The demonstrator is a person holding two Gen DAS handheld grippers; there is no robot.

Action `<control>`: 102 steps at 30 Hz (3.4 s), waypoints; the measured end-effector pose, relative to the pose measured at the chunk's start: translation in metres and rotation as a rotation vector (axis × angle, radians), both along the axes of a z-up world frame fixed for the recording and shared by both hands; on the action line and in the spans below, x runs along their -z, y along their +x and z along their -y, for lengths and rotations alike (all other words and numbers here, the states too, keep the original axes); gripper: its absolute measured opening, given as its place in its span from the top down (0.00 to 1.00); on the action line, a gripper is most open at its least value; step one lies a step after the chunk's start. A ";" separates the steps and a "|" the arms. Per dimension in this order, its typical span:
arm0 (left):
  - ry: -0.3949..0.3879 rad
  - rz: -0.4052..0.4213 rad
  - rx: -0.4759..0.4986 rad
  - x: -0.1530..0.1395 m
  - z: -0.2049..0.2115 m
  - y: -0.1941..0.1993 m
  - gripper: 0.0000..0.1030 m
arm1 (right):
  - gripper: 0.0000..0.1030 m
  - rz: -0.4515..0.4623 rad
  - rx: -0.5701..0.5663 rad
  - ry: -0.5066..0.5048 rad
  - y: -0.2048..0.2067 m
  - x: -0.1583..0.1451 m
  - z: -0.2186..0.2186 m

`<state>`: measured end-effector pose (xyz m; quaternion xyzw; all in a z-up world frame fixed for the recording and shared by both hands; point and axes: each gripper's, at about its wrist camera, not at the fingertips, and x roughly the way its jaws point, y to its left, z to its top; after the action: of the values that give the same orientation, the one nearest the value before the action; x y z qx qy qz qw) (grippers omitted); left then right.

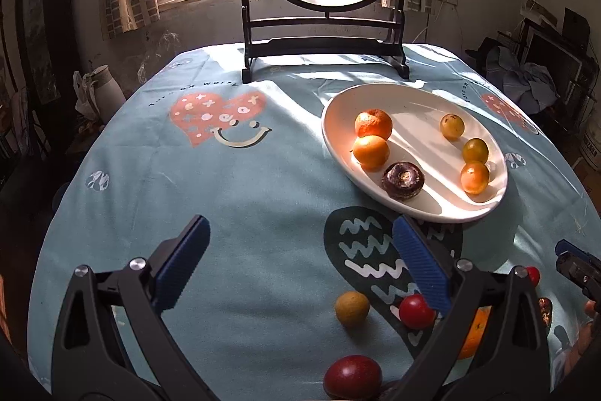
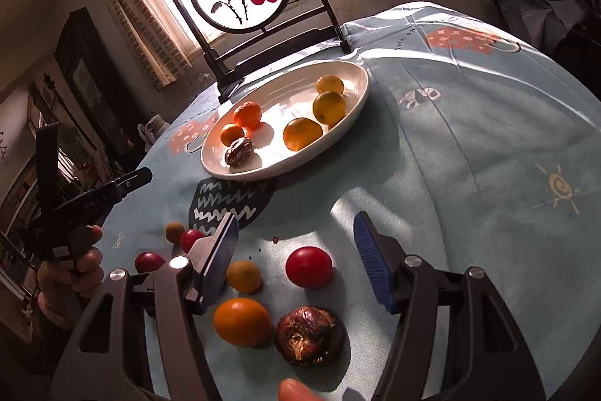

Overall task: Organize fruits
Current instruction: 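Grasp a dark brown dried fruit with the right gripper while the left gripper grasps a red tomato, then carry both fruits to the white plate and open both grippers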

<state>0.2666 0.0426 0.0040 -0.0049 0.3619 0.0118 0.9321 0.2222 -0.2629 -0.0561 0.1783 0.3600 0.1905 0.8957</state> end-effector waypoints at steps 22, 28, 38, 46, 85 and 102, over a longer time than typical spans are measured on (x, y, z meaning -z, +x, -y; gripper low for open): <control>-0.009 -0.047 -0.029 0.016 -0.012 -0.011 0.03 | 0.38 -0.010 -0.068 -0.549 -0.054 0.018 -0.046; -0.023 -0.042 -0.034 0.016 -0.016 -0.014 0.03 | 0.38 -0.018 -0.113 -0.610 -0.047 0.023 -0.058; -0.033 -0.040 -0.040 0.015 -0.019 -0.015 0.03 | 0.54 -0.025 -0.147 -0.619 -0.045 0.026 -0.064; -0.057 -0.024 -0.023 0.014 -0.022 -0.023 0.03 | 0.58 -0.037 -0.115 -0.526 -0.047 0.025 -0.050; 0.009 -0.195 0.472 0.066 0.112 -0.123 0.64 | 0.58 -0.030 -0.144 -0.304 -0.049 0.020 -0.026; -0.140 -0.156 0.499 0.039 0.085 -0.119 0.67 | 0.58 0.043 -0.235 -0.231 -0.058 0.004 -0.025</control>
<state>0.1471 -0.0427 -0.0348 0.0211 0.4226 -0.2427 0.8729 0.1646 -0.2384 -0.0598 0.0266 0.3787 0.2551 0.8893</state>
